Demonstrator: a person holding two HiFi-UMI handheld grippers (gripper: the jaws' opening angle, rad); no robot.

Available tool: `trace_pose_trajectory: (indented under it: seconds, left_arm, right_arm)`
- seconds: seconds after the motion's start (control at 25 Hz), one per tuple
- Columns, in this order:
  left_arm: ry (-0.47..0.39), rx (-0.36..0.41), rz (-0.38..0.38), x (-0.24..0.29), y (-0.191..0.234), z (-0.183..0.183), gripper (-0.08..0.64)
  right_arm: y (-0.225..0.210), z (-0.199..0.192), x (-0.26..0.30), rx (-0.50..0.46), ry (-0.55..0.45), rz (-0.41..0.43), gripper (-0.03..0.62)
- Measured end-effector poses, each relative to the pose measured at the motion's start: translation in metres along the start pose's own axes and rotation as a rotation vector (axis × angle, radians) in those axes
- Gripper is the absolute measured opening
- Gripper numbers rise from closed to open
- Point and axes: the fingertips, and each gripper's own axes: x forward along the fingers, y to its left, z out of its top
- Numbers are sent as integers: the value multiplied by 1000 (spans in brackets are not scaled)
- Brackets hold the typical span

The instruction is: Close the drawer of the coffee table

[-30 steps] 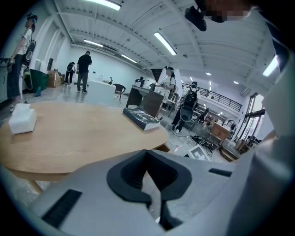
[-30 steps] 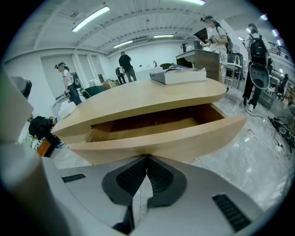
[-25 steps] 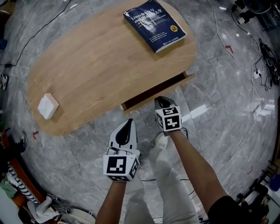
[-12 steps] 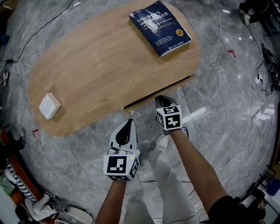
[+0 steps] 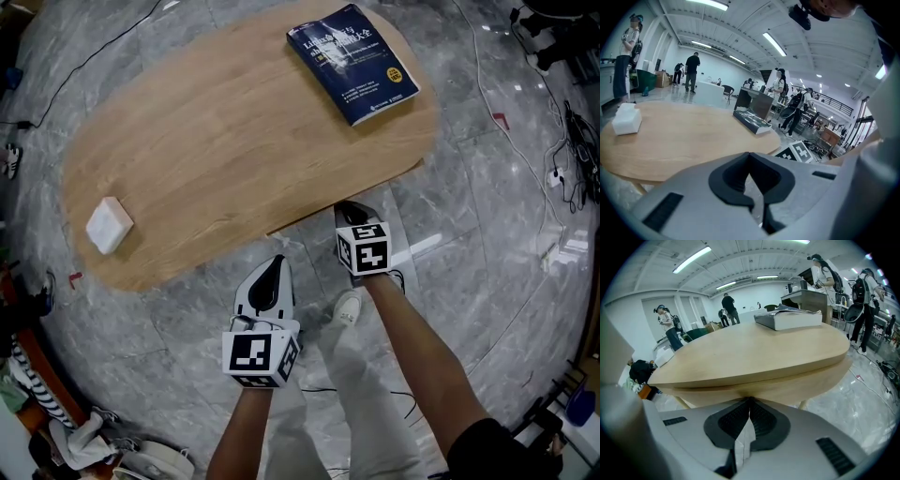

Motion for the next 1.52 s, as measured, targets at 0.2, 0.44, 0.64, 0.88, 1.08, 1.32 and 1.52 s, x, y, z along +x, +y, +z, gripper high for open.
trace_pose_trajectory:
  seconds: [0.2, 0.44, 0.64, 0.88, 1.08, 1.32, 1.52]
  left_arm:
    - [-3, -4, 1, 1, 2, 2, -2]
    - [3, -6, 6, 1, 5, -2, -2]
    - [5, -3, 4, -1, 4, -3, -2]
    - [9, 7, -1, -6, 4, -2, -2]
    - [4, 10, -2, -14, 2, 2, -2]
    - [10, 43, -25, -24, -9, 11, -2]
    - [-2, 60, -40, -37, -18, 29, -3]
  right_arm:
    - [1, 6, 4, -1, 1, 4, 12]
    - [1, 8, 6, 2, -14, 8, 12]
    - [1, 8, 5, -5, -11, 6, 12]
    - [4, 4, -2, 4, -11, 11, 12]
    - [14, 4, -14, -5, -14, 21, 12]
    - [21, 4, -34, -1, -16, 30, 12]
    - [26, 12, -67, -1, -29, 37, 12]
